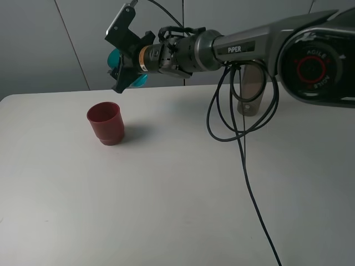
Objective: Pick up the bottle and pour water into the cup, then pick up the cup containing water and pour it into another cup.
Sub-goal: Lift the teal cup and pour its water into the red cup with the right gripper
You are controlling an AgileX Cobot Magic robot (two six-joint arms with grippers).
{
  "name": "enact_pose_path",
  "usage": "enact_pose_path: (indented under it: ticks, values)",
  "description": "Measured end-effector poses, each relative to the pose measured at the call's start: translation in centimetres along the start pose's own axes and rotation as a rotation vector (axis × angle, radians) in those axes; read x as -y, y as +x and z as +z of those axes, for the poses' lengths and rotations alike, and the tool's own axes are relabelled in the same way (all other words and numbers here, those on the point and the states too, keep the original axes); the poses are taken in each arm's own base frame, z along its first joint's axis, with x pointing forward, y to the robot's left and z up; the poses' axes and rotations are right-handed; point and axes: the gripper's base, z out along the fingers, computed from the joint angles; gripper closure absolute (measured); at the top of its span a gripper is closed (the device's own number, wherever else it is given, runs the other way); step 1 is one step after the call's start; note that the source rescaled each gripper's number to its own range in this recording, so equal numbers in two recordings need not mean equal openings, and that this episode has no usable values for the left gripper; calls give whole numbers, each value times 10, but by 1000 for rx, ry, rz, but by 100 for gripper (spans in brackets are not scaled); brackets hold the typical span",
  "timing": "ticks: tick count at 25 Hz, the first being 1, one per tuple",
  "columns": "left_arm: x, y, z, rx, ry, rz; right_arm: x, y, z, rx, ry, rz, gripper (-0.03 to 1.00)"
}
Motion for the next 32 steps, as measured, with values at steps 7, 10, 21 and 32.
enact_pose_path:
  ticks: [7, 10, 21, 32]
  values:
    - [0, 0, 0, 0, 0, -2, -12, -7, 1, 7, -18, -132, 86]
    - [0, 0, 0, 0, 0, -2, -13, -8, 1, 10, -21, -188, 86]
    - [0, 0, 0, 0, 0, -2, -15, -7, 1, -2, -20, -465, 86]
    - [0, 0, 0, 0, 0, -2, -22, -12, 2, 9, -30, -633, 86]
